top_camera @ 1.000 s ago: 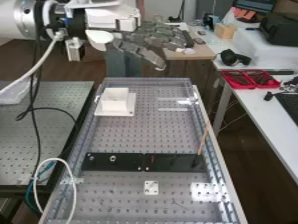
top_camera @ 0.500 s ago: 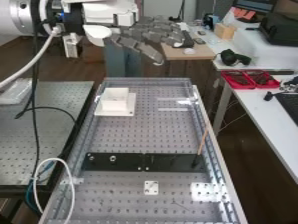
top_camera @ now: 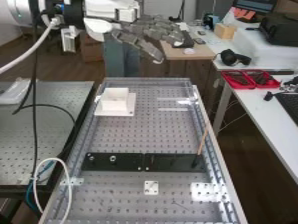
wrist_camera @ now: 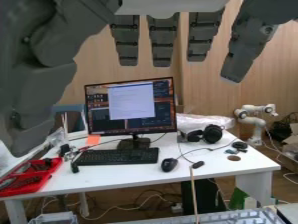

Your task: Grab the bearing and place it in the white container

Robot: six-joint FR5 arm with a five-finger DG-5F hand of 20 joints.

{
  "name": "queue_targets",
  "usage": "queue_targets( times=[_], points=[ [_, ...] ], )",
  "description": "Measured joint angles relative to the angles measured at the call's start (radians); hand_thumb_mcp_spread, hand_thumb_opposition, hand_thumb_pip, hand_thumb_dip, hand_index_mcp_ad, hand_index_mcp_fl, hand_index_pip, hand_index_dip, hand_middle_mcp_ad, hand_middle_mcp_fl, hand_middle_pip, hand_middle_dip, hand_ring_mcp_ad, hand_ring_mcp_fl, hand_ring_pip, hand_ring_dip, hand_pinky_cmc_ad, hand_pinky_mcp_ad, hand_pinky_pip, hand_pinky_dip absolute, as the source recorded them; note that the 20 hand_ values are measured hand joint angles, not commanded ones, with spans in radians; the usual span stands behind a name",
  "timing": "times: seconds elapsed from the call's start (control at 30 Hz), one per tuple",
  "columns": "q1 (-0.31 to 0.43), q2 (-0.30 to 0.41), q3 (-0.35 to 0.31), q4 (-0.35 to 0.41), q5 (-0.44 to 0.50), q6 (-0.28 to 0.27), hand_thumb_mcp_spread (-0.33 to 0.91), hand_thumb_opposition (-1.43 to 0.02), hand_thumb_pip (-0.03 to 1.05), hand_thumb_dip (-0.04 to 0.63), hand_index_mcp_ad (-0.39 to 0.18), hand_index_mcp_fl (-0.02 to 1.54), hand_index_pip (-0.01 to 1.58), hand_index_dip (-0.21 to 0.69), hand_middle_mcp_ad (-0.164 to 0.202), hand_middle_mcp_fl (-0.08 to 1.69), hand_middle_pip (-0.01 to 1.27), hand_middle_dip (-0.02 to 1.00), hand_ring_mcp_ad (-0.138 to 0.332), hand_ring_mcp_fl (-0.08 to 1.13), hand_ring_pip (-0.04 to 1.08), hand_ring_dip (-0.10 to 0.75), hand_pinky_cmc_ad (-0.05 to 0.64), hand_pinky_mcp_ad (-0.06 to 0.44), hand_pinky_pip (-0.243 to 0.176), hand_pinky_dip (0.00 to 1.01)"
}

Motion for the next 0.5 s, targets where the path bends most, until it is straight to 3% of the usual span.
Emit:
queue_targets(
  times=[0.5],
  points=[
    [0.000,-0.002,0.012,0.010,-0.003,-0.009,0.22,-0.71,0.43,0.094,-0.075,0.09,0.12,0.148,0.075,0.03,0.14,0.17,0.169,0.00,0.09,0.086,0.443,0.340,-0.105,0.40]
  ],
)
